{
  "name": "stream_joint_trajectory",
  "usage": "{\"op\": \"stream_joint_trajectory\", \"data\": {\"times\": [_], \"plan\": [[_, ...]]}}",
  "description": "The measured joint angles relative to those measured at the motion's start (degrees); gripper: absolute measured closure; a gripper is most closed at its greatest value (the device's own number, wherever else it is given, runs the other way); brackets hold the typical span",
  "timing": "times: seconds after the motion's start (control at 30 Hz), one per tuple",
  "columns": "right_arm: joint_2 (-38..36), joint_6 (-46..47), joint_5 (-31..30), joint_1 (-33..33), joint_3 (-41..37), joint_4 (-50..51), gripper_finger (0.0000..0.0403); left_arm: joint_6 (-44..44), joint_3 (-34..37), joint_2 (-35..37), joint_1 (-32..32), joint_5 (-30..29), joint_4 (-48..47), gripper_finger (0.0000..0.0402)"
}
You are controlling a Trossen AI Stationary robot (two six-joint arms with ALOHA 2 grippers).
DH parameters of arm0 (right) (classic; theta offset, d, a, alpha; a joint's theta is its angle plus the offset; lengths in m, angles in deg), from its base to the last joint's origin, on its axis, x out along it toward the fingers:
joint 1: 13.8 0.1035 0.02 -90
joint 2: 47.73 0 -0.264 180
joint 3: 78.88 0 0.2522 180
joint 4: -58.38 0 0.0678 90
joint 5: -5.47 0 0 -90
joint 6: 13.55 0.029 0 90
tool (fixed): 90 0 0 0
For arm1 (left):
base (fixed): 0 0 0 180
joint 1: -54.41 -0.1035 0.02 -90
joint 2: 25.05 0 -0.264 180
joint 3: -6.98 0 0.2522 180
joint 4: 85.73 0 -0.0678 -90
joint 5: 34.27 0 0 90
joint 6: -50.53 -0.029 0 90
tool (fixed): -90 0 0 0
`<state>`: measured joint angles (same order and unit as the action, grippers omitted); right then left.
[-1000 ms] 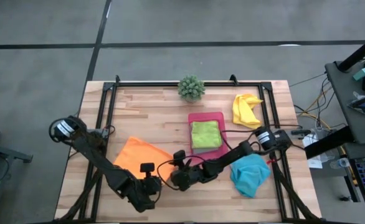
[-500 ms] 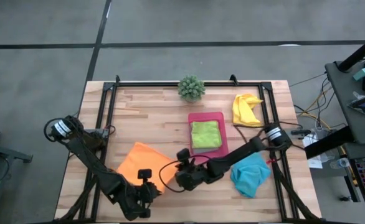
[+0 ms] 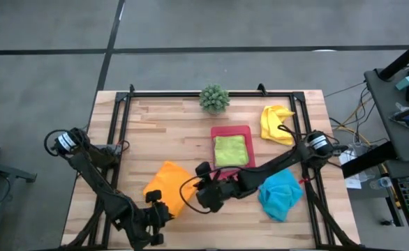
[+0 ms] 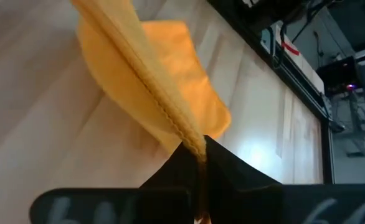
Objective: Fold microfiber towels
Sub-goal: Fold the orange towel
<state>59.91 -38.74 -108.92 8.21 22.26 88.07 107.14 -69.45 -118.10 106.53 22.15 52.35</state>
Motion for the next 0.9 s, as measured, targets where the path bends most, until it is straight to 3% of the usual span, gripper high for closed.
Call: {"op": "stream_joint_trajectory", "data": {"times": [0.23,0.47,0.9], "plan": [[7.51,-2.77,5.58,-3.92,8.07,2.34,0.0394,9.74,0.26,0.16,0.54,0.26,-10.08,0.0401],[16.32,-3.7,4.78,-8.5,18.58,6.86,0.0394,16.96,0.35,0.22,0.87,2.86,-17.96,0.0401],[29.0,-6.39,4.79,-11.65,36.74,17.48,0.0394,19.41,5.09,0.22,0.74,3.48,-19.38,0.0401]]}}
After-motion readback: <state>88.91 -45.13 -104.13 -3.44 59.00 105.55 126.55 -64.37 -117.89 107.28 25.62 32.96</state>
